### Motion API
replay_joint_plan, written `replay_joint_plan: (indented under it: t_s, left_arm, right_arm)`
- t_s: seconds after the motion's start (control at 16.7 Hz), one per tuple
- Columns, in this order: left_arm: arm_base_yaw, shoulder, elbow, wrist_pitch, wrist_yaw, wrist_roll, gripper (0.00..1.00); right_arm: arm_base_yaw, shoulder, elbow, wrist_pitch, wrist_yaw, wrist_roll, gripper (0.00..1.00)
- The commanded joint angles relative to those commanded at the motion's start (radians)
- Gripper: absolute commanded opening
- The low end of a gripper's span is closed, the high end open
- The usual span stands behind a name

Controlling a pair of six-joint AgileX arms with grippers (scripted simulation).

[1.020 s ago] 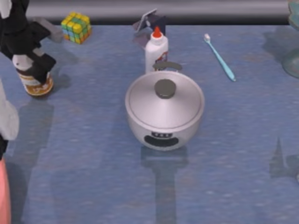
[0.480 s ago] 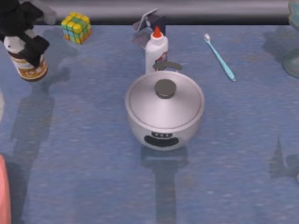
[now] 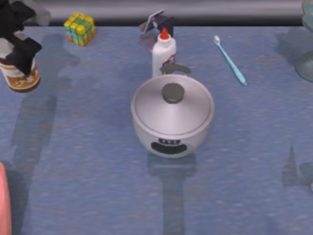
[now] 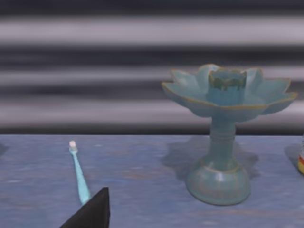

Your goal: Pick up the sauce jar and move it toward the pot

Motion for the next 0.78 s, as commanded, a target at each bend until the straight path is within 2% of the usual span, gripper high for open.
replay_joint_plan:
  t_s: [0.42, 0.78]
  left_arm:
    - [0.002, -0.309, -0.459, 0.152, 0.001, -0.009, 0.0]
    - [0.002, -0.378, -0.547, 0.192, 0.002, -0.013, 0.0]
  right_arm:
    - [0.0, 0.0, 0.0, 0.0, 0.0, 0.0, 1.0]
    - [0.0, 0.0, 0.0, 0.0, 0.0, 0.0, 1.0]
